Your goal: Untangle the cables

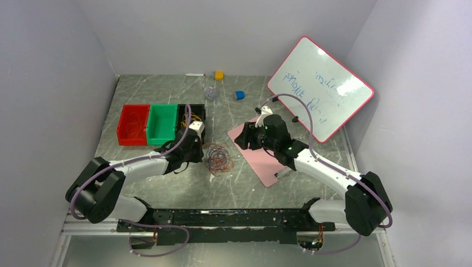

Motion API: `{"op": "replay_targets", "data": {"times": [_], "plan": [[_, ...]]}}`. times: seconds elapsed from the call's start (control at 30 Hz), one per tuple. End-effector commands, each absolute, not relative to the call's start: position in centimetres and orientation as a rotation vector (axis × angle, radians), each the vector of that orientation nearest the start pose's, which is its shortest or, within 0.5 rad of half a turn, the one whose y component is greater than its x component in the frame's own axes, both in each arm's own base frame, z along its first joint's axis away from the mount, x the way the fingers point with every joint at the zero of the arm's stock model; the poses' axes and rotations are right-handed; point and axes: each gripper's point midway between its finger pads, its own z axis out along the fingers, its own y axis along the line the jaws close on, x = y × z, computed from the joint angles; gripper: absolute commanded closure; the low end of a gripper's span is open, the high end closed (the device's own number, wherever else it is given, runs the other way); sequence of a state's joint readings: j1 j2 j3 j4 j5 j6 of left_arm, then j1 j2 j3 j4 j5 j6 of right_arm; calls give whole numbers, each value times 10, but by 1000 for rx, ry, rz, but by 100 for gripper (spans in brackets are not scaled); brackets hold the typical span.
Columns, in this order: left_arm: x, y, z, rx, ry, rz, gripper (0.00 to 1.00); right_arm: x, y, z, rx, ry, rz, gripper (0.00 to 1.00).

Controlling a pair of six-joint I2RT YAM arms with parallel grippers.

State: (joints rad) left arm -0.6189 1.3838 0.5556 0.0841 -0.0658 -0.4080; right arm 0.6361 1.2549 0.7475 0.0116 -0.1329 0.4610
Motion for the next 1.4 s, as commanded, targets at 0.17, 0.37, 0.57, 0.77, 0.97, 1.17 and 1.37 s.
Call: {"op": "replay_targets", "data": {"times": [0.17,0.37,0.57,0.77,0.97,1.17,1.37], "plan": [[276,-215,115,275,2227,-324,93,276,262,178,-290,1933,896,42],[253,-254,166,442,2138,-395,93,277,266,193,-320,1822,913,38],[237,-291,219,551,2006,-476,93,269,273,200,-329,1757,913,36],[227,-316,243,643,1947,-494,93,264,267,210,-321,1692,883,35],[226,-327,271,668,1886,-533,93,264,260,223,-356,1623,838,33],[227,-330,295,679,1841,-550,93,262,267,240,-383,1560,881,33],[225,-338,305,710,1826,-577,93,263,278,233,-389,1585,926,33]]}}
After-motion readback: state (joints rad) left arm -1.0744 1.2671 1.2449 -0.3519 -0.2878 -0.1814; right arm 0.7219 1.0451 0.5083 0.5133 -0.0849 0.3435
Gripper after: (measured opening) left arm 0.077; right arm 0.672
